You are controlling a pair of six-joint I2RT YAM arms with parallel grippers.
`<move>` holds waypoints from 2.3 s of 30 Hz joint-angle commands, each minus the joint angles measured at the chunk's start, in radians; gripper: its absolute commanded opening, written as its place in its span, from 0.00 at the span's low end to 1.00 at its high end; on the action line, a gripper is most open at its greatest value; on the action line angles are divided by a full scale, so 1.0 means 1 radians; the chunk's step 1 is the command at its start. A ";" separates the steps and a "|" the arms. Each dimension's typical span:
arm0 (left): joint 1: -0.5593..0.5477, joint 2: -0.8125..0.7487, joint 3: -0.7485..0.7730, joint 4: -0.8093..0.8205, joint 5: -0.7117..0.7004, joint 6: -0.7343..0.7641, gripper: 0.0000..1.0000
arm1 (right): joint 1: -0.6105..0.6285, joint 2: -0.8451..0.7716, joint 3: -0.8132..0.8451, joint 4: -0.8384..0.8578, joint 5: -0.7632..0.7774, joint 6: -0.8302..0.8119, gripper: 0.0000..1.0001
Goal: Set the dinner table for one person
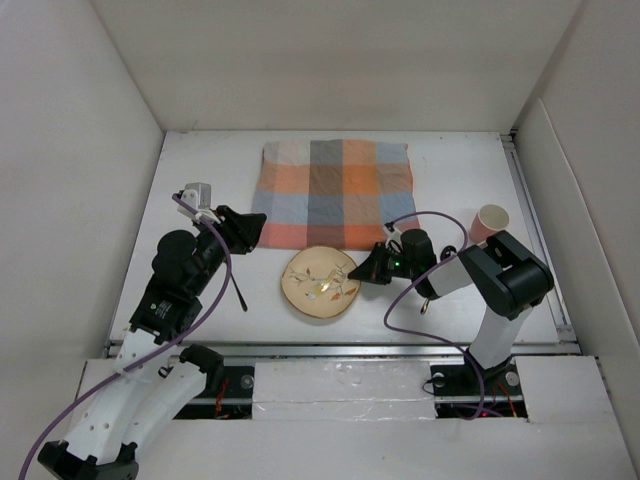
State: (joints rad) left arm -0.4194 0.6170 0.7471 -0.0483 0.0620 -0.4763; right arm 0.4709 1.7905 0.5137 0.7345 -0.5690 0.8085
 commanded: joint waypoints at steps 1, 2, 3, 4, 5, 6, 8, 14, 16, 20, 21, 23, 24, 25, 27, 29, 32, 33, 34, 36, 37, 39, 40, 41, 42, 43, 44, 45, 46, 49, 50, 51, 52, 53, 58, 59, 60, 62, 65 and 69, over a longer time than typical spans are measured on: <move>-0.004 -0.020 0.058 -0.008 -0.027 0.097 0.26 | 0.011 0.014 -0.024 0.104 -0.040 -0.002 0.00; -0.004 -0.031 0.051 -0.007 -0.051 0.100 0.25 | 0.011 -0.032 -0.050 0.138 -0.081 0.032 0.00; -0.004 -0.037 0.044 -0.002 -0.051 0.100 0.25 | 0.011 -0.033 -0.066 0.152 -0.081 0.032 0.00; -0.004 -0.045 0.035 0.005 -0.083 0.099 0.26 | 0.011 -0.061 -0.079 0.157 -0.115 0.047 0.00; -0.004 -0.054 0.029 0.016 -0.085 0.096 0.26 | 0.011 -0.097 -0.089 0.157 -0.126 0.073 0.00; -0.004 -0.066 0.014 0.033 -0.087 0.094 0.26 | 0.011 -0.170 -0.083 0.125 -0.132 0.080 0.00; -0.004 -0.069 0.008 0.039 -0.083 0.093 0.26 | 0.011 -0.244 -0.043 0.045 -0.127 0.077 0.00; 0.021 -0.082 -0.005 0.036 -0.068 0.090 0.26 | -0.040 -0.293 0.261 -0.141 -0.121 0.060 0.00; 0.021 -0.092 -0.009 0.036 -0.068 0.091 0.26 | -0.067 -0.228 0.386 -0.176 -0.091 0.054 0.00; 0.021 -0.092 -0.008 0.030 -0.068 0.093 0.27 | -0.112 -0.093 0.569 -0.195 -0.036 0.072 0.00; 0.021 -0.094 -0.008 0.028 -0.068 0.091 0.27 | -0.112 -0.067 0.598 -0.195 -0.023 0.080 0.00; 0.021 -0.095 -0.009 0.028 -0.068 0.093 0.27 | -0.138 0.010 0.660 -0.198 0.014 0.096 0.00; 0.021 -0.097 -0.009 0.028 -0.067 0.091 0.29 | -0.138 0.038 0.725 -0.211 0.021 0.103 0.00; 0.021 -0.100 -0.009 0.027 -0.067 0.094 0.30 | -0.147 0.062 0.756 -0.213 0.035 0.109 0.00; 0.021 -0.102 -0.009 0.027 -0.068 0.094 0.31 | -0.156 0.130 0.837 -0.244 0.058 0.121 0.00; 0.021 -0.103 -0.011 0.025 -0.067 0.096 0.31 | -0.156 0.170 0.885 -0.265 0.081 0.121 0.00; 0.021 -0.108 -0.011 0.024 -0.070 0.097 0.31 | -0.166 0.245 0.966 -0.309 0.090 0.123 0.00; 0.021 -0.108 -0.011 0.024 -0.070 0.096 0.31 | -0.166 0.260 0.983 -0.320 0.099 0.123 0.00; 0.021 -0.108 -0.014 0.024 -0.068 0.096 0.31 | -0.166 0.291 1.021 -0.328 0.106 0.120 0.00; 0.021 -0.106 -0.014 0.024 -0.068 0.094 0.31 | -0.166 0.320 1.055 -0.363 0.112 0.113 0.00; 0.021 -0.106 -0.014 0.024 -0.068 0.096 0.31 | -0.166 0.346 1.084 -0.375 0.124 0.109 0.00; 0.021 -0.103 -0.014 0.022 -0.071 0.094 0.31 | -0.175 0.362 1.089 -0.388 0.136 0.101 0.00; 0.021 -0.103 -0.014 0.021 -0.071 0.096 0.31 | -0.175 0.371 1.091 -0.385 0.132 0.104 0.00; 0.021 -0.103 -0.014 0.022 -0.073 0.094 0.31 | -0.175 0.389 1.092 -0.376 0.127 0.112 0.00; 0.021 -0.103 -0.014 0.024 -0.073 0.094 0.31 | -0.184 0.405 1.098 -0.379 0.130 0.110 0.00; 0.021 -0.102 -0.012 0.024 -0.073 0.094 0.31 | -0.184 0.405 1.099 -0.383 0.135 0.110 0.00; 0.021 -0.099 -0.012 0.024 -0.071 0.094 0.31 | -0.184 0.423 1.102 -0.388 0.135 0.109 0.00; 0.021 -0.097 -0.014 0.021 -0.071 0.094 0.31 | -0.184 0.429 1.102 -0.386 0.132 0.107 0.00; 0.021 -0.095 -0.014 0.021 -0.071 0.094 0.31 | -0.184 0.440 1.102 -0.385 0.126 0.109 0.00; 0.021 -0.094 -0.014 0.016 -0.077 0.094 0.32 | -0.184 0.454 1.079 -0.380 0.139 0.113 0.00; 0.021 -0.091 -0.012 0.016 -0.079 0.094 0.32 | -0.184 0.448 1.066 -0.374 0.150 0.115 0.00; 0.021 -0.088 -0.012 0.016 -0.082 0.094 0.32 | -0.184 0.446 1.057 -0.366 0.156 0.116 0.00; 0.021 -0.085 -0.012 0.015 -0.085 0.094 0.32 | -0.193 0.445 1.051 -0.366 0.158 0.115 0.07; 0.021 -0.079 -0.011 0.011 -0.088 0.094 0.32 | -0.193 0.446 1.053 -0.369 0.153 0.115 0.13; 0.021 -0.037 0.011 -0.044 -0.172 0.097 0.31 | -0.193 0.428 1.056 -0.418 0.162 0.084 0.58; 0.021 -0.025 0.015 -0.056 -0.188 0.096 0.31 | -0.193 0.414 1.065 -0.432 0.161 0.064 0.60; 0.021 0.004 0.020 -0.068 -0.215 0.096 0.30 | -0.193 0.403 1.065 -0.460 0.169 0.051 0.62; 0.021 0.035 0.049 -0.119 -0.246 0.097 0.28 | -0.184 0.374 1.071 -0.500 0.202 0.006 0.63; 0.021 0.107 0.100 -0.195 -0.307 0.114 0.08 | -0.184 0.298 1.082 -0.596 0.262 -0.061 0.65; 0.021 0.202 0.115 -0.277 -0.440 0.125 0.00 | -0.184 0.161 1.031 -0.668 0.331 -0.123 0.68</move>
State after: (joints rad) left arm -0.4038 0.7910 0.8223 -0.2531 -0.2512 -0.3733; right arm 0.2878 2.1056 1.5375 0.0818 -0.3031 0.7662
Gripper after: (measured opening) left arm 0.003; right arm 0.675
